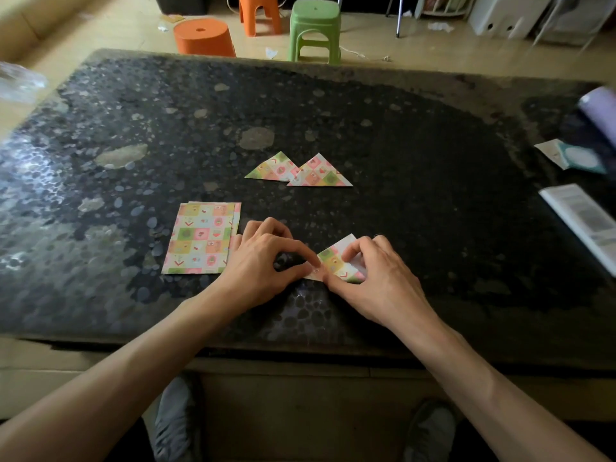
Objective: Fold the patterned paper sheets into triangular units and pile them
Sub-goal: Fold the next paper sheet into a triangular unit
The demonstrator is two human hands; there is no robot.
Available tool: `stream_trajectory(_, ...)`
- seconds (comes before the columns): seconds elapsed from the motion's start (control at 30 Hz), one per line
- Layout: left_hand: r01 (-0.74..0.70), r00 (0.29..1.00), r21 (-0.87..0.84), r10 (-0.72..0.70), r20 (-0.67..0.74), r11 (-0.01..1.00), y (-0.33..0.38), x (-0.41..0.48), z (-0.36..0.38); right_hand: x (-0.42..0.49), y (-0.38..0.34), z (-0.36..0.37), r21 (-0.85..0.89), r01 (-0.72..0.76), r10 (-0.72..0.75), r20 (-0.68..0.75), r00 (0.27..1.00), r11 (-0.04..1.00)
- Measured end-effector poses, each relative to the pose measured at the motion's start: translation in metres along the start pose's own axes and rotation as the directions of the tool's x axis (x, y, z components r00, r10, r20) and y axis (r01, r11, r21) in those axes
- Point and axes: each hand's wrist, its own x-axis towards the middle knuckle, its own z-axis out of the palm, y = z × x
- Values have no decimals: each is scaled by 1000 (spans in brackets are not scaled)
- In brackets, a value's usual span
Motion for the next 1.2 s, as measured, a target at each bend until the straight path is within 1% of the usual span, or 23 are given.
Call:
stream_trajectory(0.17, 13, 1000, 4, -13, 10, 1000, 1, 1, 0, 2, 0, 0, 4, -27, 27, 9, 1000, 1000)
stream_trajectory(0.3, 44, 997, -4, -44, -56, 999, 5, -2, 5, 2, 0, 1, 12, -24, 24, 12, 1000, 1000)
stream_trajectory(0.37, 48, 997, 6, -47, -66, 999, 6, -3, 7, 2, 1, -1, 14, -21, 21, 16, 1000, 1000)
stream_trajectory(0.47, 43, 998, 10, -42, -55, 999, 6, -3, 5, 3, 4, -7, 21, -43, 42, 56, 998, 999)
stream_trajectory(0.63, 52, 997, 19, -51, -52, 998, 7, -2, 6, 1, 5, -9, 12, -42, 41, 63, 997, 999)
stream_trajectory(0.77, 48, 998, 10, -48, -50, 999, 7, -2, 5, 3, 7, -18, 58, -67, 60, 108, 992, 996)
stream_trajectory(0.93, 53, 998, 8, -53, -34, 999, 8, -2, 4, 0, 6, -18, 60, -55, 49, 92, 995, 997)
stream_trajectory(1.2, 62, 998, -6, -62, -19, 998, 8, -1, 3, -4, 10, -24, 74, -82, 74, 102, 992, 994)
